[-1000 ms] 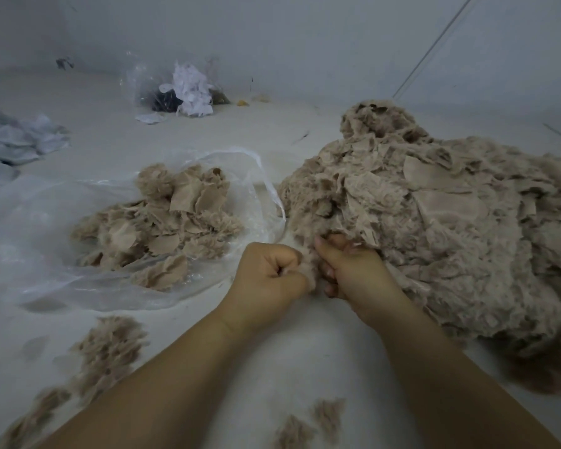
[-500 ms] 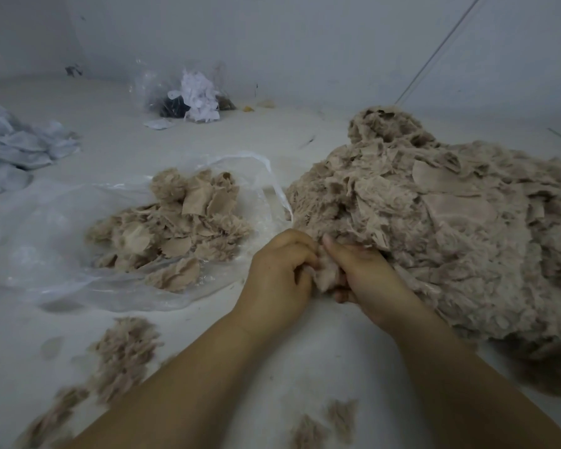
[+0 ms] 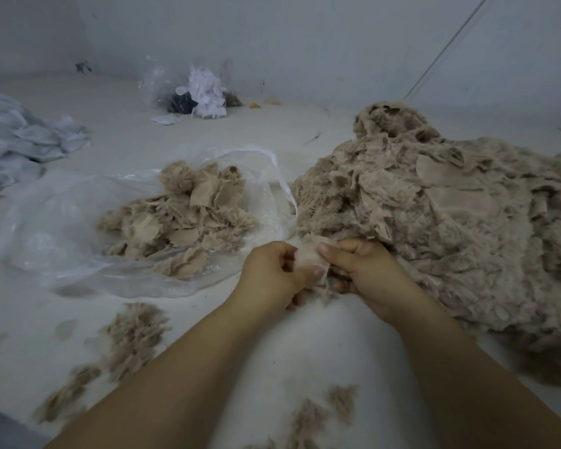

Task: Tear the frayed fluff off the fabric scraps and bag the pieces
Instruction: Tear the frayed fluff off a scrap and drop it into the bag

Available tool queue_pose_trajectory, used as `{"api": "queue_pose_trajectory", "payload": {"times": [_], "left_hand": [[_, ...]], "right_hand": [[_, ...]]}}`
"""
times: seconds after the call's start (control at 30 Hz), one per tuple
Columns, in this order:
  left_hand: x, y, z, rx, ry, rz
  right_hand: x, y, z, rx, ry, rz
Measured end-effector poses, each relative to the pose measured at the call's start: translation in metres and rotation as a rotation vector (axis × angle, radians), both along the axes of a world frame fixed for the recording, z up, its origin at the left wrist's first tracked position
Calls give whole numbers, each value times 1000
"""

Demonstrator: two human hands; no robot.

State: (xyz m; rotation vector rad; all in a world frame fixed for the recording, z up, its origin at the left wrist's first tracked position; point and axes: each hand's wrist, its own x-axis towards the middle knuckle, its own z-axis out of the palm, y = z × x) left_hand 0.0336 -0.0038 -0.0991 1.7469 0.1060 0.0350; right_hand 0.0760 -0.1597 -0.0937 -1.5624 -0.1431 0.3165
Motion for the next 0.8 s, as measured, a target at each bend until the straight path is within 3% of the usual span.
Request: {"api": "queue_pose_trajectory", "payload": {"times": [0.17, 0.4, 0.6, 0.7, 0.8], "left_hand": [[3, 9, 2, -67, 71, -187], [0, 7, 4, -123, 61, -175], [-7, 30, 10, -181, 177, -640], [-7, 27, 17, -236, 207, -533], [-3, 15, 13, -253, 178, -207]], "right_hand": [[-3, 1, 3, 55, 23, -27], [-1, 2, 1, 77, 20, -19], [6, -3, -4, 96, 56, -58], [4, -3, -6, 4, -20, 75], [3, -5, -5, -97, -49, 122]]}}
